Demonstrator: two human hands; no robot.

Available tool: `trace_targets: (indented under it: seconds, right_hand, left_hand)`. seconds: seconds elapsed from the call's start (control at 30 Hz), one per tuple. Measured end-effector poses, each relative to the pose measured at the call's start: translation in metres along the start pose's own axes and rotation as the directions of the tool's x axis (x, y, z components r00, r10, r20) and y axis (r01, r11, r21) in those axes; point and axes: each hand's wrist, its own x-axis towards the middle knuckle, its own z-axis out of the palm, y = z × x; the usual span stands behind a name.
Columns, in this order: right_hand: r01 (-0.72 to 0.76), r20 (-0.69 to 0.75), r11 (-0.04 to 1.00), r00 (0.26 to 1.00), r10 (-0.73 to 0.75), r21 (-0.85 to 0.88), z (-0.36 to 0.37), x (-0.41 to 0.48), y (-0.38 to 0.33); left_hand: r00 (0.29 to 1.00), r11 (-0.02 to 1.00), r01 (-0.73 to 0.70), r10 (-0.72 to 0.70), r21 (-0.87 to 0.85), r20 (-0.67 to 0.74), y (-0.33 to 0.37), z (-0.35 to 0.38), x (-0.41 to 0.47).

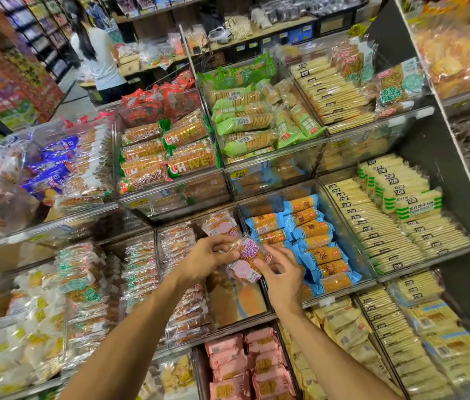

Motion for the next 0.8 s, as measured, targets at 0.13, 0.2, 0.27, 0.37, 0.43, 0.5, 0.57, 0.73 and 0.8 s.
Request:
trace_targets:
  seconds: [0.13,0.2,0.27,0.37,0.43,0.5,0.57,0.73,0.8]
  right_hand:
    - [-0.089,-0.014,0.993,0.996,0.090,0.073,0.002,-0.002,-0.003]
    - [-0.067,-0.029,0.994,0.997,0.069,0.085,0.003,-0.003,-0.001]
    - [-0.024,-0.032,1.000,0.999,0.024,0.010,0.003,-0.004,0.002]
    - [0.032,0.023,0.988,0.999,-0.029,-0.150,0.006,-0.005,0.004]
    - [0.047,0.077,0.979,0.997,-0.032,-0.200,0.009,-0.005,0.004]
    - [0.056,0.092,0.975,0.995,-0.037,-0.214,0.010,-0.004,0.005]
    - [0.049,0.092,0.980,0.995,-0.032,-0.195,0.010,-0.003,0.007]
    - [0.056,0.089,0.979,0.995,-0.039,-0.196,0.008,-0.001,0.010]
    - [0.066,0.086,0.975,0.995,-0.049,-0.211,0.008,0.000,0.011]
  left_hand:
    - [1.000,0.999,-0.016,0.015,0.052,0.019,0.002,0.001,0.000]
    - [1.000,0.996,0.001,0.000,0.092,-0.012,0.001,-0.002,0.002]
    - [0.996,0.998,0.050,-0.048,0.027,-0.079,-0.004,-0.007,0.005]
    - [0.956,0.995,0.081,-0.094,-0.059,-0.279,-0.014,-0.012,0.010]
    - [0.904,0.995,0.094,-0.101,-0.037,-0.415,-0.017,-0.006,0.013]
    - [0.866,0.994,0.104,-0.078,0.025,-0.493,-0.019,0.005,0.020]
    - [0.839,0.990,0.103,-0.036,0.095,-0.543,-0.019,0.017,0.027]
    - [0.774,0.984,0.168,-0.097,0.055,-0.625,-0.022,0.041,0.042]
    - [0.762,0.983,0.184,-0.132,0.016,-0.634,-0.030,0.051,0.045]
